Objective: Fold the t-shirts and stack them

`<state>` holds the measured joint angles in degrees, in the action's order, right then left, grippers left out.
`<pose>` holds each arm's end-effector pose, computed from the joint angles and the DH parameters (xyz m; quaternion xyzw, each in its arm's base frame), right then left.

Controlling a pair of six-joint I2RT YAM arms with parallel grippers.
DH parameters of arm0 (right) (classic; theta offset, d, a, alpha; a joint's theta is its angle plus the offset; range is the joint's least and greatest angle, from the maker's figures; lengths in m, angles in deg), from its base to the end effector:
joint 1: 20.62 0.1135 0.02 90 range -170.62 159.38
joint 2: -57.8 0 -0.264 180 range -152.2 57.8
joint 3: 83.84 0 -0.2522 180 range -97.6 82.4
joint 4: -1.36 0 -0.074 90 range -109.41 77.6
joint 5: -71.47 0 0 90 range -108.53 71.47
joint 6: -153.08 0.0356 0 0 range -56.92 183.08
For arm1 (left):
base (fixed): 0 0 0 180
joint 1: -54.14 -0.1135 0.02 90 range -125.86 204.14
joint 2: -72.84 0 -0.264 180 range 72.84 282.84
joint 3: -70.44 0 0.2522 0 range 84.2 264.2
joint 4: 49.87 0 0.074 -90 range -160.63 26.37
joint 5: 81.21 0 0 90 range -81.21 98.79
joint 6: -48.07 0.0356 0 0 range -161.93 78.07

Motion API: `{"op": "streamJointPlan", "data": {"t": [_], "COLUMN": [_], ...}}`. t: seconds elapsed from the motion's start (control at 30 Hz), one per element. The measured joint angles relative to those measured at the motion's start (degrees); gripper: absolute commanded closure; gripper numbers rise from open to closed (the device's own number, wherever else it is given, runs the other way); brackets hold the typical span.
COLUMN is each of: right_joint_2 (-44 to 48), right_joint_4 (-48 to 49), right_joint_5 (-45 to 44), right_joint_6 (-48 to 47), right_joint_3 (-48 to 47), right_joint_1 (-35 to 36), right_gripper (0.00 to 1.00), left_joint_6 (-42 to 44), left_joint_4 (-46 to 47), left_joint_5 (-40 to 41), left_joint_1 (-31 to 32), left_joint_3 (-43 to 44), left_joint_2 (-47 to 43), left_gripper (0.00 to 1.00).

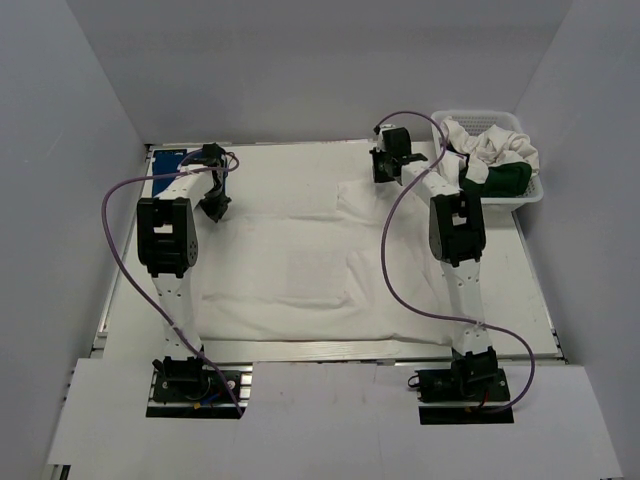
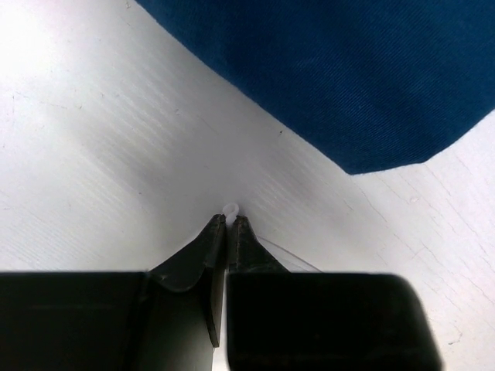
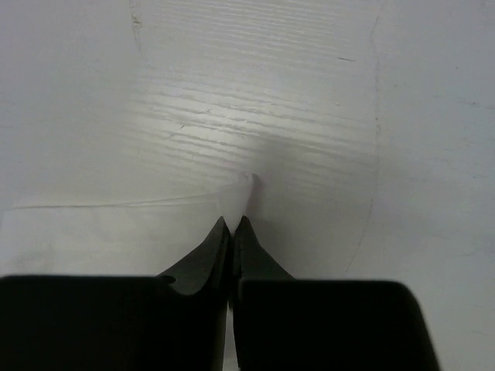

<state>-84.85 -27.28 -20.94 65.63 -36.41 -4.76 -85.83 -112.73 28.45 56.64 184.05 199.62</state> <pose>0.5426 0.1526 0.1610 -0.0954 0.8963 0.0505 0.4301 0.4497 -0.0076 0.1631 -0.3651 0.9075 0.1086 0.1769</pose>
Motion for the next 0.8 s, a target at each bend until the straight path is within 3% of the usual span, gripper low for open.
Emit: {"op": "streamJointPlan", "data": {"t": [0.23,0.53,0.8], "right_joint_2": [17.0,48.0,66.5], "right_joint_4": [2.8,11.5,10.2], "right_joint_5": [0.0,-0.1,-5.3], "right_joint_6": [-2.1,-2.8,0.1], "right_joint_3": [16.6,43.5,63.4], "right_joint_1": [1.6,5.8,7.5], "right_gripper": [1.0,1.0,1.0], "left_joint_6": [-0.1,-0.5,-0.3], "left_joint_4": [-0.8,-1.7,0.7], "left_joint_5": [0.0,2.0,3.8], "left_joint_1": [0.0,0.5,0.7], "left_joint_3": [-2.7,-14.4,-22.4], "left_joint_2": [-2.0,-16.2,-27.3], "left_gripper": [1.0,1.0,1.0]}}
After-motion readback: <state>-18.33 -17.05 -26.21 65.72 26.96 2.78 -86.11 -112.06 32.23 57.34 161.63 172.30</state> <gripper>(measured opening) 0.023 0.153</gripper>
